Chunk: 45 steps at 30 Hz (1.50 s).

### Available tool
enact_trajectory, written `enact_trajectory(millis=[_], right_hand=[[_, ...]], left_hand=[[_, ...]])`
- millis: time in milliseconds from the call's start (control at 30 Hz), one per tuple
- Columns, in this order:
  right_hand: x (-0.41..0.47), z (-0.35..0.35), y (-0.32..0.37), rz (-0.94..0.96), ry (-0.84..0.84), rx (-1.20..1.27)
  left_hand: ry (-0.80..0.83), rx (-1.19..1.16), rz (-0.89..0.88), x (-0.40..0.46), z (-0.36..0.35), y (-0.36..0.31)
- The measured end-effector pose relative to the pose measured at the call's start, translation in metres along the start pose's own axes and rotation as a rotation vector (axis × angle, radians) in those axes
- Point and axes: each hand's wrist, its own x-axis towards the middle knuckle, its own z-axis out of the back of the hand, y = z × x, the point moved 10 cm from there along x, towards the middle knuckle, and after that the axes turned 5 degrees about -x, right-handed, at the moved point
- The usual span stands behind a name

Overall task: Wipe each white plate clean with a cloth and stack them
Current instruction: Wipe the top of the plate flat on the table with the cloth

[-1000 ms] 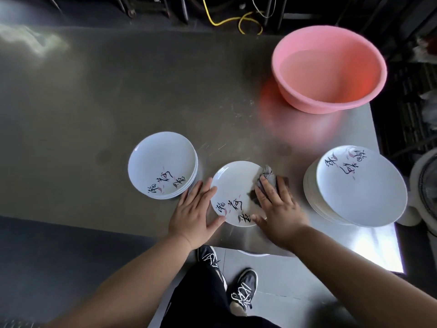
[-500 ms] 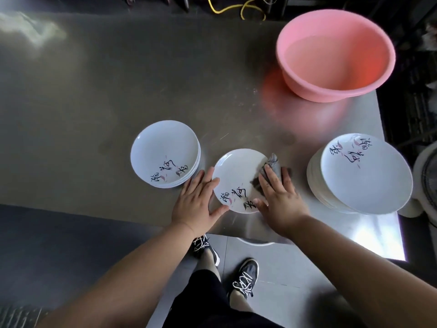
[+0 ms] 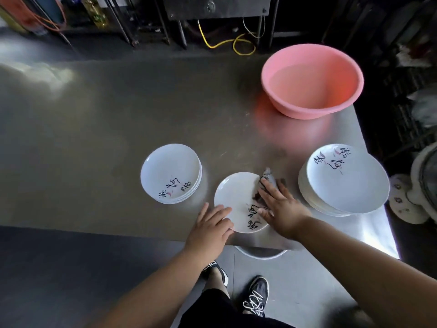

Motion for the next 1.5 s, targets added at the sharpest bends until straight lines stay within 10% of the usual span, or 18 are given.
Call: enact_trajectory(millis=[700,1033,1500], right_hand=[[-0.069,-0.052,0.039,0.012,0.023,-0.024],[-0.008,-0.001,-0.009,-0.013,-0.034,-0.026],[-0.007,-0.012,-0.008,-0.072,-0.062,0.031]], left_hand=[[-0.014,-0.106,0.214,0.017,-0.007,-0.015],[0.306,0.121,0.089,0.050,0.004,0.024],[0.098,0.061,0.140,0.027,-0.008,0.005]])
